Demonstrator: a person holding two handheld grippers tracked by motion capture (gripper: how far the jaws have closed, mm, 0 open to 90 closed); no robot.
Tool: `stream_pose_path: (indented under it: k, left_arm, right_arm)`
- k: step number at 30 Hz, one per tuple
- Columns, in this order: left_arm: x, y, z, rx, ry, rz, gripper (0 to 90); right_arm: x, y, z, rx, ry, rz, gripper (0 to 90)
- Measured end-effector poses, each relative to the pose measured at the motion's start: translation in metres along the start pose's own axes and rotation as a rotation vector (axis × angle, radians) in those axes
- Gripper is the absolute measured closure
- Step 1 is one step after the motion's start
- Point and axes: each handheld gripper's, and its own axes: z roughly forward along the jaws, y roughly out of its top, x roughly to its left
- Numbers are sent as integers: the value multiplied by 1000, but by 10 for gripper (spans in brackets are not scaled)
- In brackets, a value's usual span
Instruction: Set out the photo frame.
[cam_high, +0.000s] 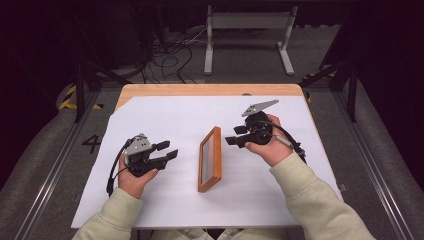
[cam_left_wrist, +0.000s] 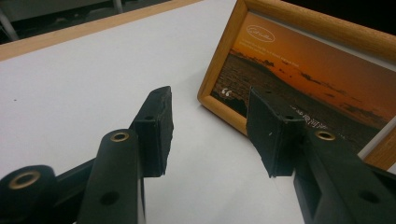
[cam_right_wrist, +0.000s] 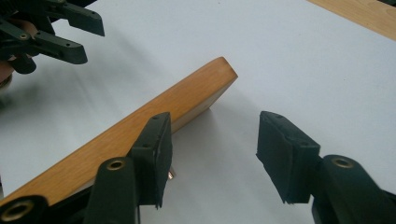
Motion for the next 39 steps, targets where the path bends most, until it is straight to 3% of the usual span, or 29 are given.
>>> stream_pose_path:
  k: [10, 18, 24, 34, 36, 39]
  left_arm:
    - [0, -1, 1, 5, 2, -1, 520]
    - [0, -1, 1, 11, 6, -2, 519]
    - [0, -1, 2, 11, 6, 4, 518]
    - [0, -1, 2, 13, 6, 6, 517]
    - [0, -1, 2, 12, 6, 7, 517]
    - [-1, -1, 2, 12, 8, 9, 521]
  right_arm:
    - [18, 11, -2, 0, 46, 9, 377]
    - [27, 8, 14, 35, 74, 76, 288]
    - [28, 3, 28, 61, 82, 134, 280]
    - [34, 2, 49, 112, 88, 165, 267]
    - [34, 1, 53, 140, 97, 209, 258]
    - [34, 0, 58, 149, 102, 216, 260]
